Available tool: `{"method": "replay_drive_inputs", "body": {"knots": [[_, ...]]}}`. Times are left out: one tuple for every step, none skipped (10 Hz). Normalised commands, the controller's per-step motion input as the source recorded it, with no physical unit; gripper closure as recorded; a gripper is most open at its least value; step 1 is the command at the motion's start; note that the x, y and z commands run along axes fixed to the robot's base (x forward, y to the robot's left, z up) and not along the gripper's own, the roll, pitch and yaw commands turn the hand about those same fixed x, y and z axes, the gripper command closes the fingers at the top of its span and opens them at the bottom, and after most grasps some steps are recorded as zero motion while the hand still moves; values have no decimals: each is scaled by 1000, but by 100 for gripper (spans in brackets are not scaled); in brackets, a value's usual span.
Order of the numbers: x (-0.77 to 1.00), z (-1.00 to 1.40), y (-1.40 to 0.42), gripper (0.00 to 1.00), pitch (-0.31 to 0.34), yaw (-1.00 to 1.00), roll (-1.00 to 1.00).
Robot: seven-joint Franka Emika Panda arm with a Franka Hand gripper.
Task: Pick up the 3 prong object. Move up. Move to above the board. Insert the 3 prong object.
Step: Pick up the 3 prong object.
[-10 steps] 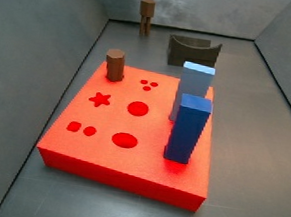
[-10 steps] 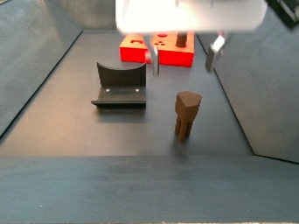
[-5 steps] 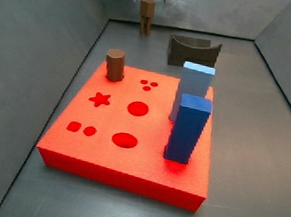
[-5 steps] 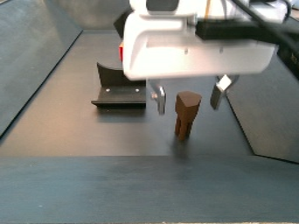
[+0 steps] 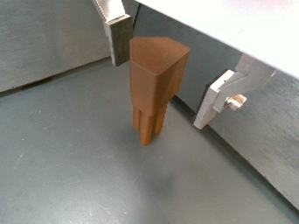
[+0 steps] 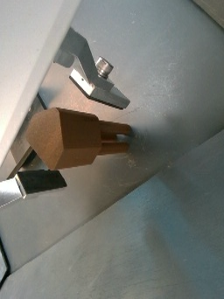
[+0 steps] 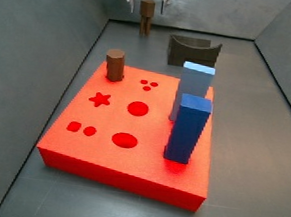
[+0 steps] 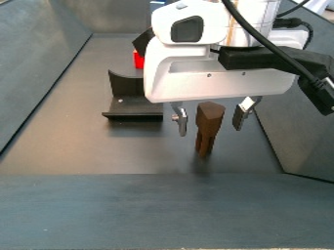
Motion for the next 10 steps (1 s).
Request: {"method": "replay_drive_inputs", "body": {"knots": [[0,0,0,100,0,0,0],[0,0,0,100,0,0,0],[0,0,0,100,0,0,0],[0,0,0,100,0,0,0],[0,0,0,100,0,0,0],[0,0,0,100,0,0,0],[0,0,0,100,0,0,0],[0,0,0,100,0,0,0],[0,0,0,100,0,0,0],[0,0,0,100,0,0,0]]}}
